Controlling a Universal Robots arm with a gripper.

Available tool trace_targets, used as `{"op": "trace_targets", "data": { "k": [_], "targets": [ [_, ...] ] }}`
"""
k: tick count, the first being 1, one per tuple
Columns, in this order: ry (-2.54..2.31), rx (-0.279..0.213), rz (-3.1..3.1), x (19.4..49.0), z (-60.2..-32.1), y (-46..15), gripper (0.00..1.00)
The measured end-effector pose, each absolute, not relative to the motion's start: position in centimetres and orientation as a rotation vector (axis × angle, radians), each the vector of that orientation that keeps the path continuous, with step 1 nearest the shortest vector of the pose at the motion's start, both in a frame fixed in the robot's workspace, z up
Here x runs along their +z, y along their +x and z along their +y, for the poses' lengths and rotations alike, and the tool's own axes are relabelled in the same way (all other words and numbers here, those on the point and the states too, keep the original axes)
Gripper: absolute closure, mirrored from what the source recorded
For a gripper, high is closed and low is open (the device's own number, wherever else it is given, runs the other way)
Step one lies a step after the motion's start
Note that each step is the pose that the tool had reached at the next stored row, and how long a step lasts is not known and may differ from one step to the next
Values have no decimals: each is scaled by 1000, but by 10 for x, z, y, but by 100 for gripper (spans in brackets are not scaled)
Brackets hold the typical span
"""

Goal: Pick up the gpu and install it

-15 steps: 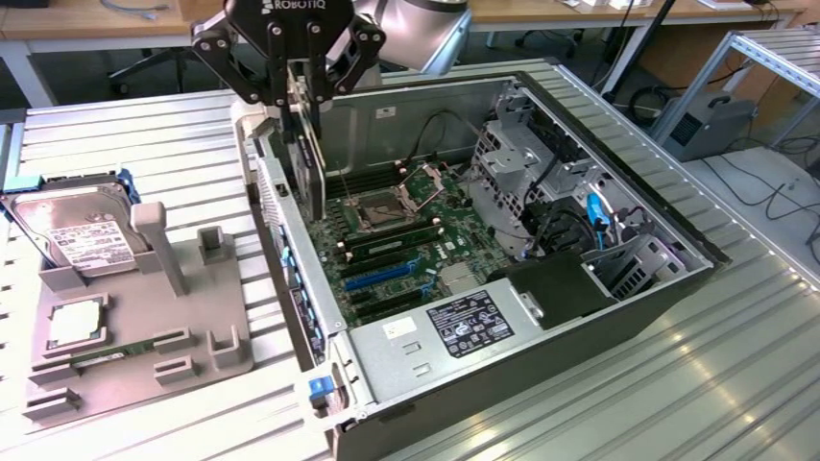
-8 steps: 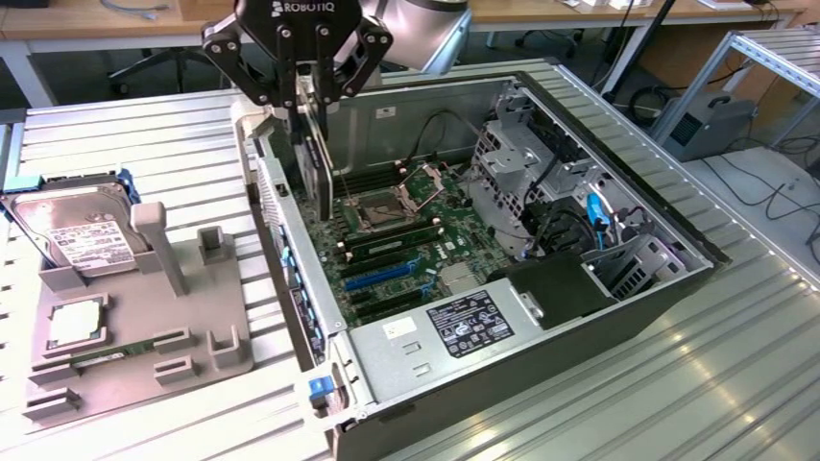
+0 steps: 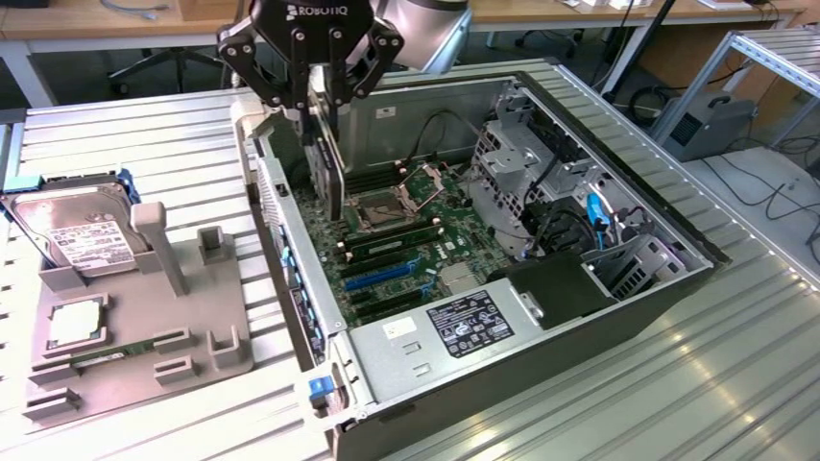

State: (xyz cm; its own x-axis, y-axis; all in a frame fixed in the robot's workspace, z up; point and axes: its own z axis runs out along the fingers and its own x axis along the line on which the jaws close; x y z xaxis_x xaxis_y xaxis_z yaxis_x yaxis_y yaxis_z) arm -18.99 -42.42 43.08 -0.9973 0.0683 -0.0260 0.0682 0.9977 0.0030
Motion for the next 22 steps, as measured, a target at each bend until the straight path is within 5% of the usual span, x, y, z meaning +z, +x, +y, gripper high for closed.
{"op": "trace_targets", "data": {
  "k": [22],
  "targets": [
    [106, -10, 3113, 425, -424, -172, 73]
  ]
}}
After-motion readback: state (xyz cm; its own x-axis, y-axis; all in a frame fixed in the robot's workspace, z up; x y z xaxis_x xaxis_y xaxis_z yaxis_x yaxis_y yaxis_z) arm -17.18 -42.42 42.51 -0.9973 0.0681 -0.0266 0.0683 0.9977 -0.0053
